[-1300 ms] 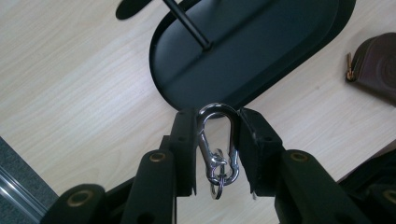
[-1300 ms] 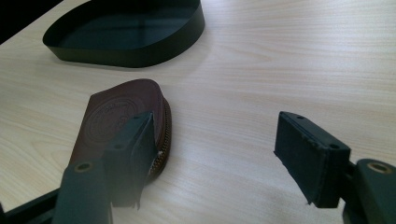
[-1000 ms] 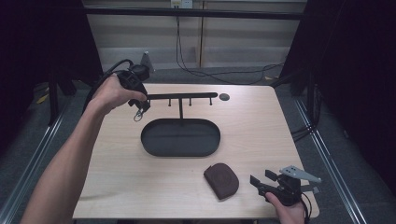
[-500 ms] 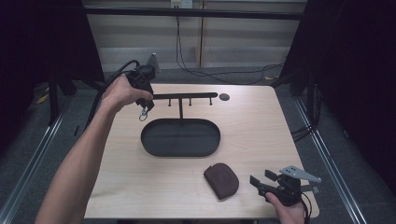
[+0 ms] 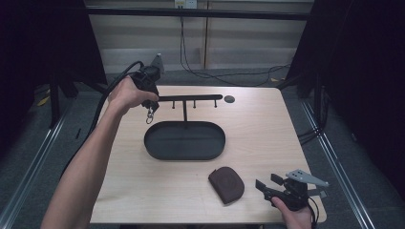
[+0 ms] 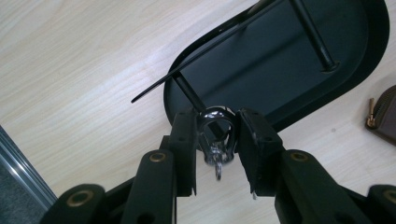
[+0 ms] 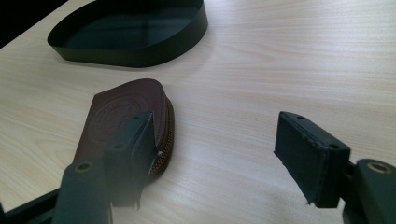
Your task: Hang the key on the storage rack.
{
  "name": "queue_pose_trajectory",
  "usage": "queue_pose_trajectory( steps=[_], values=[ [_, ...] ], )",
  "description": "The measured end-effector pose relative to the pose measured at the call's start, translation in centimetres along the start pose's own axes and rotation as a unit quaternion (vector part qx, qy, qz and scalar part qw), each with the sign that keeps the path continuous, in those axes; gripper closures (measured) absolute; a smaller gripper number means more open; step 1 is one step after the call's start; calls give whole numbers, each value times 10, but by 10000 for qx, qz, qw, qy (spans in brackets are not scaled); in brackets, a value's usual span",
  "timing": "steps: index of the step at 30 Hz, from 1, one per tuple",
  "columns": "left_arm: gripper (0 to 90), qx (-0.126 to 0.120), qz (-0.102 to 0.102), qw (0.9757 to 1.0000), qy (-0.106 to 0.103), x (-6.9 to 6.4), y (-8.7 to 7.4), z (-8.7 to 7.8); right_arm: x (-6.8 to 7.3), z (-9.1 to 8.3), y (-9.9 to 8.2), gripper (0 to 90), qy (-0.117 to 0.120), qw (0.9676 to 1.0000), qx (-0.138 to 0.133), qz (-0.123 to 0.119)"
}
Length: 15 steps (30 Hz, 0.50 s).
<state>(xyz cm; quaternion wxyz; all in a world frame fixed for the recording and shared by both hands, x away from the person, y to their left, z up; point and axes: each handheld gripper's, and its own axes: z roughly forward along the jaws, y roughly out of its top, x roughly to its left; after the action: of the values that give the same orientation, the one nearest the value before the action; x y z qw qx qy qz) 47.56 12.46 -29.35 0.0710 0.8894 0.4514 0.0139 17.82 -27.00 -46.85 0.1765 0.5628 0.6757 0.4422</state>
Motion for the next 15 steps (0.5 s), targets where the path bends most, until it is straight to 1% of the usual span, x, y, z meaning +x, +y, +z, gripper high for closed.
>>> queue_pose_trajectory(
  steps=[2,3,5,6,8,12,15],
  values=[
    [683,-12,-19,10000,41,0,0,0,0,0,0,290,1,10000,3,-1],
    [683,-9,-4,10000,12,1,1,0,0,0,0,290,3,10000,1,-3],
    [682,-81,-109,9999,46,0,1,1,0,0,0,290,1,10000,1,3],
    [682,-38,-32,10000,77,1,2,1,0,0,0,290,2,10000,2,4],
    [683,-70,-110,9999,97,1,2,2,0,0,0,290,2,10000,1,2],
    [682,-83,-106,9998,135,2,2,3,0,0,0,290,6,10000,3,-3],
    [682,-59,-96,9999,93,2,2,3,0,0,0,290,5,10000,7,-8]
  ],
)
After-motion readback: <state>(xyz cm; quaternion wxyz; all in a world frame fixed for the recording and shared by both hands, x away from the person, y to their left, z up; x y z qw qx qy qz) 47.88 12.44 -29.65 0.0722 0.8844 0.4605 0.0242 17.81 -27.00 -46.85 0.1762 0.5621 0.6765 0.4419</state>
